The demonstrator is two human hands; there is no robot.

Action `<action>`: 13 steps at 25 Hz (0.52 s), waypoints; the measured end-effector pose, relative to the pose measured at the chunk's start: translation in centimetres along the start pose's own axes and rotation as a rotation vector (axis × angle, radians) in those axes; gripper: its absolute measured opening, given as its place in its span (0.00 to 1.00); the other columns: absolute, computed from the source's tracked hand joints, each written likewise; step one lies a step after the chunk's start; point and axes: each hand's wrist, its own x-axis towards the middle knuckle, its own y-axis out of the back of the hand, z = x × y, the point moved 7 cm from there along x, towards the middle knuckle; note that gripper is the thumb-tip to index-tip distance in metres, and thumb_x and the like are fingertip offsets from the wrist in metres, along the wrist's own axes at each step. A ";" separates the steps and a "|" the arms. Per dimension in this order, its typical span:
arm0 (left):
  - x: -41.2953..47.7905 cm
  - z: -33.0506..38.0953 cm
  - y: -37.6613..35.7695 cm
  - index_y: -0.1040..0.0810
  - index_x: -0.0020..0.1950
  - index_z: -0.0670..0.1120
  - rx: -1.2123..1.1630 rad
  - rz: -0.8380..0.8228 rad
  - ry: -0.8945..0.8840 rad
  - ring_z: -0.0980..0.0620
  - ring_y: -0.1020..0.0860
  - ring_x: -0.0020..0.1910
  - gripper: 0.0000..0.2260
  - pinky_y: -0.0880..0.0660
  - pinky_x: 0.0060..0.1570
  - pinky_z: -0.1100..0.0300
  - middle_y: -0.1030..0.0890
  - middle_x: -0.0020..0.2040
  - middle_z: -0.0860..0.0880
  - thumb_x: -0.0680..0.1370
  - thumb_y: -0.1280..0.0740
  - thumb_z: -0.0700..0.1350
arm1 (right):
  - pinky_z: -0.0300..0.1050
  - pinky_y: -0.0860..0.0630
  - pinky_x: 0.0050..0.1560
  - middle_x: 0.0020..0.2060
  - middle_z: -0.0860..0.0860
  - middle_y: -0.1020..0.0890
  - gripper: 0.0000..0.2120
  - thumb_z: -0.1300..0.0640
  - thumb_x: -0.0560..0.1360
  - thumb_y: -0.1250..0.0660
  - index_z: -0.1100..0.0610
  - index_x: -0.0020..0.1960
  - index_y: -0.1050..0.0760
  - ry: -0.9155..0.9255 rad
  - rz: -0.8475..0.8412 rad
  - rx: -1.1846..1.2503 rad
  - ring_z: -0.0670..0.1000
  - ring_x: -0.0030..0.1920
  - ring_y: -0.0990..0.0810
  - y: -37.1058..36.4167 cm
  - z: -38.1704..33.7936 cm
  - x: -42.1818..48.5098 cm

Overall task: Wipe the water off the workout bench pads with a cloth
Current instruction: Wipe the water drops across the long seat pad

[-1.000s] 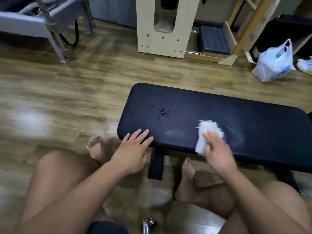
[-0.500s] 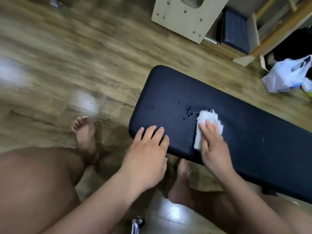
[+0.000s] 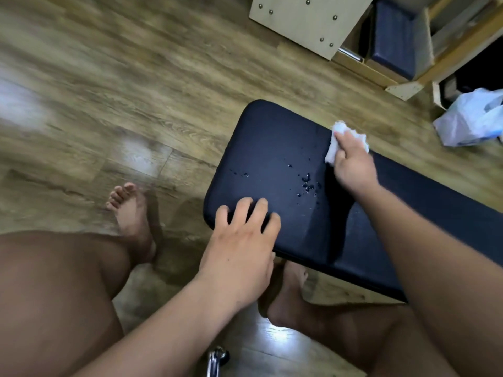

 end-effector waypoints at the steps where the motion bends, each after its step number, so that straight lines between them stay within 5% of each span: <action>1: 0.1 0.2 -0.3 0.24 0.63 0.44 0.007 -0.027 0.021 0.37 0.28 0.63 0.28 0.29 0.57 0.38 0.25 0.66 0.40 0.67 0.27 0.55 | 0.53 0.34 0.68 0.67 0.54 0.29 0.27 0.57 0.73 0.52 0.57 0.69 0.30 -0.002 0.031 0.022 0.59 0.69 0.33 -0.2 0.0 -3.0; 5: 0.0 1.4 -0.5 0.44 0.77 0.43 0.077 -0.064 0.033 0.35 0.46 0.76 0.32 0.45 0.70 0.34 0.45 0.77 0.37 0.78 0.39 0.57 | 0.49 0.44 0.75 0.75 0.45 0.38 0.25 0.54 0.77 0.51 0.50 0.73 0.33 -0.017 0.022 0.161 0.50 0.78 0.46 -1.2 -1.1 -19.0; 7: -0.1 1.7 0.1 0.52 0.78 0.43 0.091 -0.043 -0.006 0.37 0.54 0.77 0.32 0.51 0.73 0.36 0.53 0.79 0.39 0.81 0.45 0.57 | 0.47 0.43 0.75 0.75 0.46 0.36 0.23 0.48 0.78 0.50 0.49 0.70 0.30 -0.018 0.044 0.128 0.49 0.77 0.42 -1.1 -1.6 -23.8; 10: -0.1 1.4 -0.2 0.48 0.78 0.46 0.006 0.009 0.001 0.38 0.55 0.78 0.31 0.51 0.74 0.36 0.52 0.80 0.40 0.80 0.45 0.59 | 0.53 0.36 0.71 0.71 0.55 0.32 0.22 0.48 0.79 0.49 0.54 0.68 0.28 0.036 0.103 -0.004 0.57 0.72 0.34 -0.3 -1.2 -19.9; 13: 0.7 -0.2 0.1 0.44 0.78 0.47 -0.053 0.139 0.067 0.37 0.57 0.79 0.33 0.51 0.73 0.32 0.50 0.80 0.42 0.77 0.46 0.63 | 0.57 0.47 0.75 0.76 0.58 0.41 0.28 0.45 0.79 0.55 0.54 0.76 0.40 0.010 0.065 -0.160 0.61 0.76 0.45 -0.7 0.4 -9.2</action>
